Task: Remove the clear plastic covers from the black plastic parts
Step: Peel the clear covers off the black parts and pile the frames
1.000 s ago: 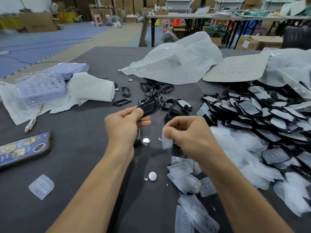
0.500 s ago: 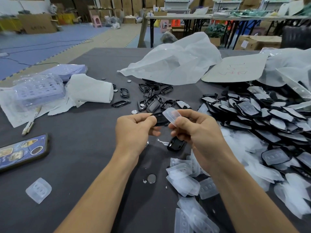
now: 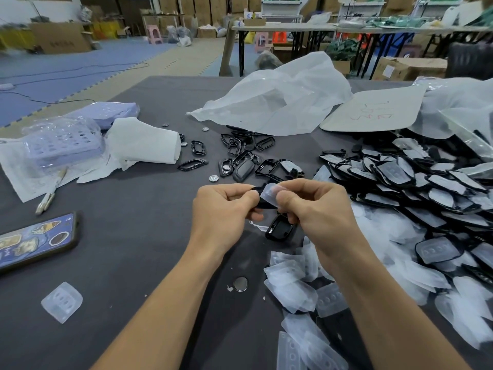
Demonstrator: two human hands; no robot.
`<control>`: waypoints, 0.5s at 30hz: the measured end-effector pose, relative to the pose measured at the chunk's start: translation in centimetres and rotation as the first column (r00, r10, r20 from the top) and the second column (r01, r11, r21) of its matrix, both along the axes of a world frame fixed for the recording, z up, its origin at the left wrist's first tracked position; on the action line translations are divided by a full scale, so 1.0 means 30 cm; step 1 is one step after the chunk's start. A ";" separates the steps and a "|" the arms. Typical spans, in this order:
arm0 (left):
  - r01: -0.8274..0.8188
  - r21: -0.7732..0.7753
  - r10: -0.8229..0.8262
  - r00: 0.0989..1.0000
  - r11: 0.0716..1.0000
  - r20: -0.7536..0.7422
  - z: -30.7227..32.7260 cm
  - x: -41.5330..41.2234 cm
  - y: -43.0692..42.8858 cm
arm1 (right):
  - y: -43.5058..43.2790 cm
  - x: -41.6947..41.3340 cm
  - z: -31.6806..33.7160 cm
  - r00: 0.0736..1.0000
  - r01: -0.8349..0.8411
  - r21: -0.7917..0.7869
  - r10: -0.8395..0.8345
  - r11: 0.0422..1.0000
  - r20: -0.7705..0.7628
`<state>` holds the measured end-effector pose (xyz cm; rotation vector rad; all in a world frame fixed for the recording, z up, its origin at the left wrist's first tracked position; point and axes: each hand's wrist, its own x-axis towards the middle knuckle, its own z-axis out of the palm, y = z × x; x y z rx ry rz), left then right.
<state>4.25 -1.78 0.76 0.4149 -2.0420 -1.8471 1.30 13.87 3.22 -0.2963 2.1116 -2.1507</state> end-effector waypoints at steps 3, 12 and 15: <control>0.039 -0.027 -0.039 0.999 0.999 0.000 -0.013 0.000 0.001 | -0.003 0.003 -0.004 0.996 -0.003 0.128 0.014 0.992 -0.088; 0.288 0.048 -0.287 0.958 0.957 -0.017 0.011 0.018 0.019 | -0.002 0.007 -0.032 0.917 0.221 0.423 -0.040 0.879 -0.396; 0.379 0.137 -0.374 0.926 0.915 -0.057 0.027 0.030 0.016 | -0.003 0.008 -0.030 0.903 0.260 0.472 -0.039 0.843 -0.428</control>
